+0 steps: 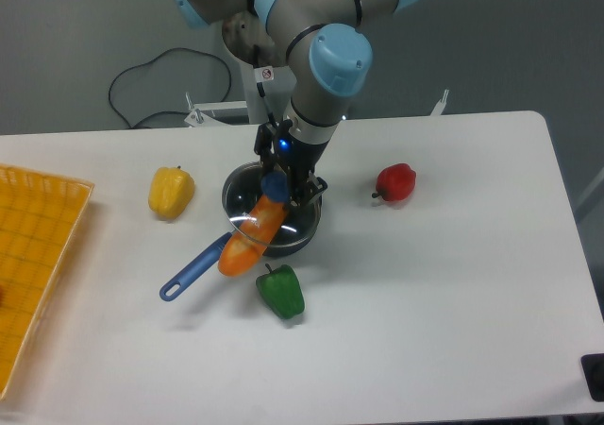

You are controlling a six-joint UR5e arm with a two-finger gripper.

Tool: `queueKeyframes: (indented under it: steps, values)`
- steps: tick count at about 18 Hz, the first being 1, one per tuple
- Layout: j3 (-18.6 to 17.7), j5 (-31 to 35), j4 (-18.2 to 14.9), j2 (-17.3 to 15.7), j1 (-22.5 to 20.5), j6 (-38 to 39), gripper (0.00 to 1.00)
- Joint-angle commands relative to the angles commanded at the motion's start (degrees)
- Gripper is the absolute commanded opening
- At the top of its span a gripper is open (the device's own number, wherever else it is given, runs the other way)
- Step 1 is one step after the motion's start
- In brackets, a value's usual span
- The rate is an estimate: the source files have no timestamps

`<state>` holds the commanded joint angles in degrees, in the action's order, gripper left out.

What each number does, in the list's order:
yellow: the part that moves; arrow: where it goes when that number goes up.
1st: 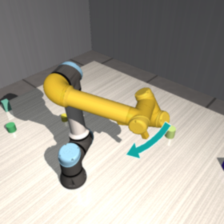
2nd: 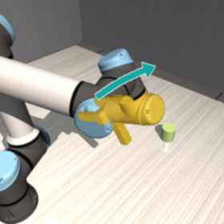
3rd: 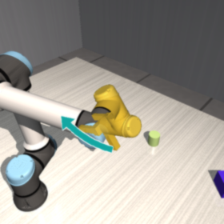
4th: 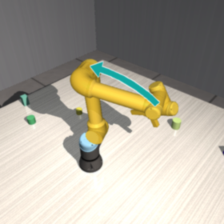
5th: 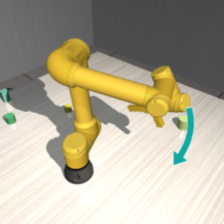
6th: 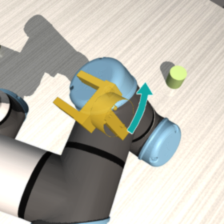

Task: Close the pot lid

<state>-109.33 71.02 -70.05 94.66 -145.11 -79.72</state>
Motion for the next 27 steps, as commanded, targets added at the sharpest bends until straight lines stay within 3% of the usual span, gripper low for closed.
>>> queueKeyframes:
  steps: [27]
  values:
    - [-1.23, 0.35, 0.79, -0.44, 0.35, -4.75, 0.56]
